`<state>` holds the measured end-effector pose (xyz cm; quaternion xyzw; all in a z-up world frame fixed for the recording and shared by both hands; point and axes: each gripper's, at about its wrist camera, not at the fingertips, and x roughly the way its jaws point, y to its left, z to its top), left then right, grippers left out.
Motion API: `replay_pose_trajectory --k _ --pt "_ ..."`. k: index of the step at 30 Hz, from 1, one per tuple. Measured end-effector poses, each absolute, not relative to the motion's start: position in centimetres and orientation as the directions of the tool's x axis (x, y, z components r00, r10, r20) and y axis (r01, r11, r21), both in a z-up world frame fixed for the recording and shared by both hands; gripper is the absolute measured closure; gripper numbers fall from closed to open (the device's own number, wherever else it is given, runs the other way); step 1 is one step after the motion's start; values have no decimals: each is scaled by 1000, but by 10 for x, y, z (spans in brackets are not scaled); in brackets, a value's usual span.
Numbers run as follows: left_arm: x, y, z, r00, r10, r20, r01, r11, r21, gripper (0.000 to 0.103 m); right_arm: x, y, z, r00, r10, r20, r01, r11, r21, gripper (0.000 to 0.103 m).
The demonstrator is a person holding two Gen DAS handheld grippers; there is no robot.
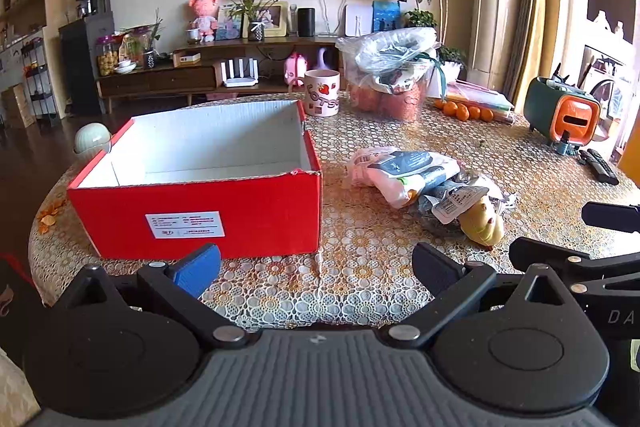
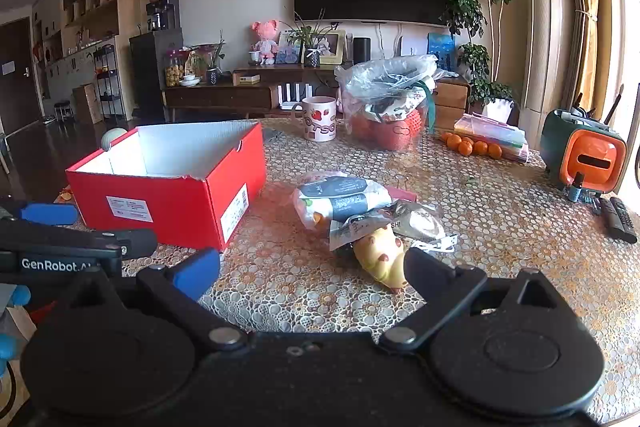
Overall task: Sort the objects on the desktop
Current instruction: 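Reach the left gripper to the white-and-grey wet-wipes pack and close on it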
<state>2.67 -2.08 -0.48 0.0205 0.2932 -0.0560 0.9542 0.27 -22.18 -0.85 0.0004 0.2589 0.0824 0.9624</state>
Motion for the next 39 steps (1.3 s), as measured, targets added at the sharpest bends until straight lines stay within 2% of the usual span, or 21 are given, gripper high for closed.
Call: replay_pose_trajectory --k 6,21,32,39 --pt "48 -27 -5 809 -117 -576 138 990 -7 1 15 -229 -18 838 150 -524 -150 988 42 12" --pt "143 -90 -2 784 -186 -592 273 960 60 1 71 -247 -41 817 111 -566 -148 989 -20 13" --pt "209 -118 -20 702 -187 -687 287 957 32 1 111 -247 -57 803 103 -587 -168 984 -58 14" --pt "238 -130 -38 676 -147 -722 277 959 65 1 130 -242 -65 794 109 -599 -188 980 -71 18"
